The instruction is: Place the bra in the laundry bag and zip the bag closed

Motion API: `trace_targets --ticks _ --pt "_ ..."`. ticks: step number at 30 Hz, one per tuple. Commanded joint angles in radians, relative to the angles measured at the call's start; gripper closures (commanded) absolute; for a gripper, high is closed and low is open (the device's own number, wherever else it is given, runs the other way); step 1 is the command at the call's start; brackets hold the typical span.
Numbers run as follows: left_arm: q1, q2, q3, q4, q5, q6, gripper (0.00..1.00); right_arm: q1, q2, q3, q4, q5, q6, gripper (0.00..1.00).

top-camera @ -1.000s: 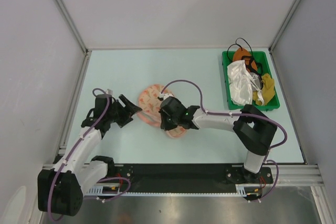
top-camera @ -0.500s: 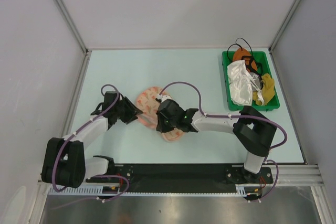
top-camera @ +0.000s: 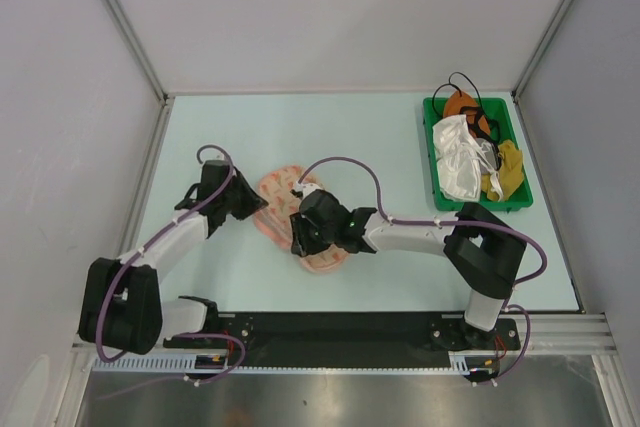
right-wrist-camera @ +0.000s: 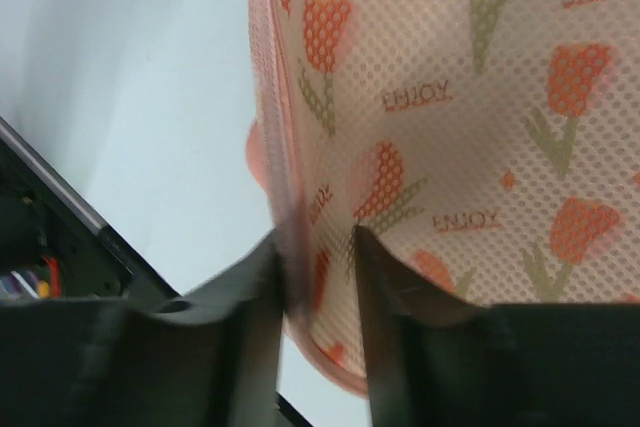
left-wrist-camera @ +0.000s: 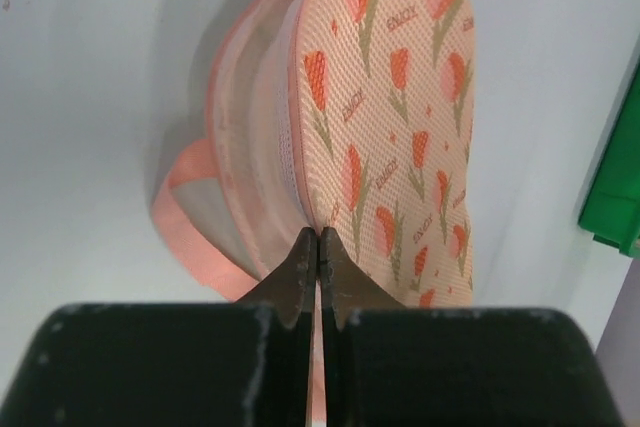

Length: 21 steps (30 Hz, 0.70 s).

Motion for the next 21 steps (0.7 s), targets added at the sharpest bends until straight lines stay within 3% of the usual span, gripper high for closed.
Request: trace_targets --ticks 1,7,11,14,15,16,17,18,19,21 --pt "-0.060 -0.096 0.076 -0.061 -0.062 0.065 1.00 0.012 -0.051 0.068 -0.058 0.001 -0.102 0.49" --pt "-0.100 -0.215 0.026 -0.035 0.059 -0.130 1.00 0.009 -0.059 0.095 -0.040 0.020 -0.170 0.40" --pt "-0.114 -0.256 0.050 -0.044 0.076 -0.159 1.00 0.000 -0.051 0.118 -0.031 0.084 -0.186 0.42" --pt "-0.115 -0.250 0.082 -0.056 0.109 -0.162 1.00 -0.029 -0.043 0.124 -0.023 0.102 -0.186 0.56" --pt "-0.115 -0.245 0.102 -0.053 0.113 -0.150 1.00 -0.043 -0.046 0.129 -0.020 0.093 -0.185 0.83" --pt "-0.115 -0.227 0.113 -0.058 0.116 -0.133 0.98 -0.068 -0.051 0.132 -0.025 0.084 -0.182 0.93" --pt "-0.115 -0.218 0.130 -0.073 0.102 -0.112 0.90 -0.086 -0.071 0.135 -0.035 0.084 -0.179 1.00" --pt "-0.115 -0.207 0.178 -0.105 0.084 -0.056 0.79 -0.106 -0.083 0.140 -0.072 0.086 -0.168 1.00" --pt "-0.115 -0.193 0.199 -0.175 0.059 -0.029 0.60 -0.129 -0.101 0.137 -0.088 0.069 -0.148 1.00" --pt "-0.115 -0.201 0.220 -0.213 -0.002 0.018 0.43 -0.225 -0.137 0.132 -0.136 0.011 -0.142 1.00"
